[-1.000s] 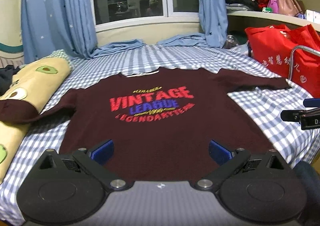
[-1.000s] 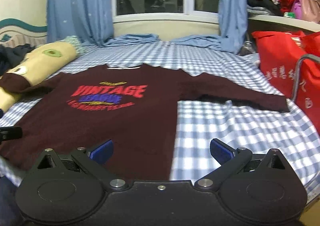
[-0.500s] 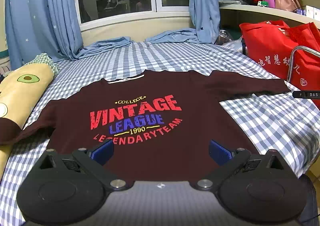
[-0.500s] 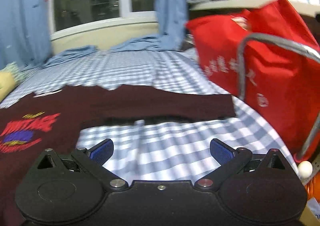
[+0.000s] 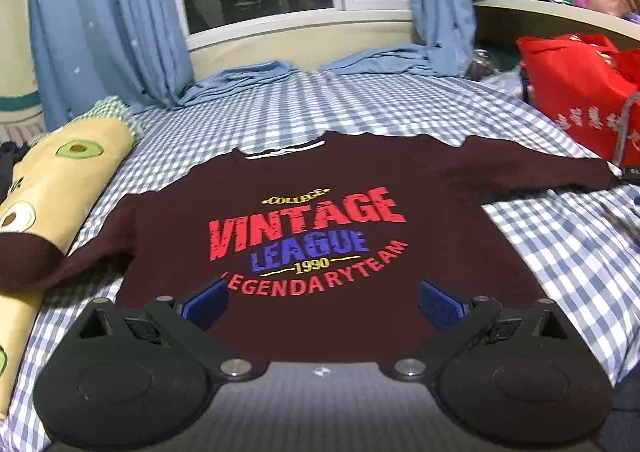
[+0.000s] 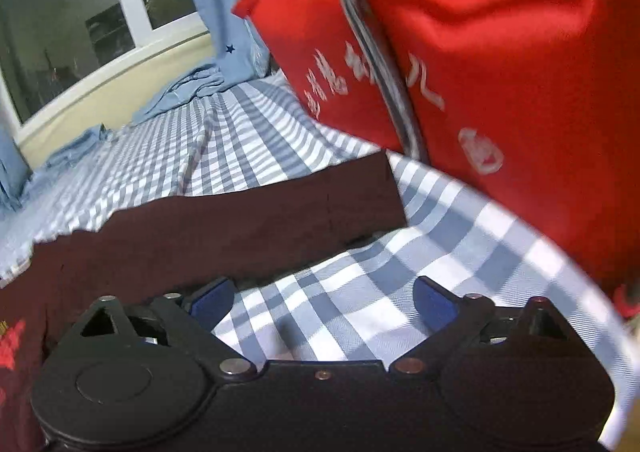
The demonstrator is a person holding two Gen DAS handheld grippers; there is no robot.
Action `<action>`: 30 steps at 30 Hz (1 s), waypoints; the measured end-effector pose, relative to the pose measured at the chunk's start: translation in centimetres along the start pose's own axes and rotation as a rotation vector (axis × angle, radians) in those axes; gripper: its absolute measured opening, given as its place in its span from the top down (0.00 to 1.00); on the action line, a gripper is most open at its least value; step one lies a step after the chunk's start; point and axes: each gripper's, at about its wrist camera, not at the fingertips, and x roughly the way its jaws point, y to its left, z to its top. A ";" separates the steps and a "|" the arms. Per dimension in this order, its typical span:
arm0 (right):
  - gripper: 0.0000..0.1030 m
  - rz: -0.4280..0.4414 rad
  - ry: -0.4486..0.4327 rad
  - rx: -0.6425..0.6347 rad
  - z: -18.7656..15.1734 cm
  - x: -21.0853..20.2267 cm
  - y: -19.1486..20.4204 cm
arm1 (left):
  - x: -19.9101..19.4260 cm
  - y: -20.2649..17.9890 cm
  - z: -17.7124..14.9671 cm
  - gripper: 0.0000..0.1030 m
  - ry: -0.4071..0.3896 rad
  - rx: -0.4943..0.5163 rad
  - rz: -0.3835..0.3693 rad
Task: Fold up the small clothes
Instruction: 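Grasp the cuff of the sleeve beside the red bag with the right gripper, then fold the held sleeve across the shirt front and open the right gripper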
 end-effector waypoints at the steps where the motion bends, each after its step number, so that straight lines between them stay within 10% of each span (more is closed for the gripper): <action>1: 0.12 0.028 0.011 0.040 0.1 0.9 -0.6 | 0.2 0.3 0.0 0.01 0.004 -0.004 0.003; 14: 0.17 0.098 -0.119 0.242 1.8 8.8 -2.7 | 2.7 1.5 1.1 0.01 0.016 -0.017 0.087; 16: 0.26 0.105 -0.150 0.254 2.4 9.5 -3.0 | 2.9 1.7 1.2 0.01 0.022 -0.016 0.094; 20: 0.91 -0.003 -0.136 0.163 3.9 10.1 -1.8 | 3.1 2.6 1.2 0.01 0.020 -0.019 0.113; 30: 0.92 0.087 -0.248 -0.103 9.6 2.9 11.2 | 1.5 7.5 -1.2 0.01 -0.014 -0.076 0.122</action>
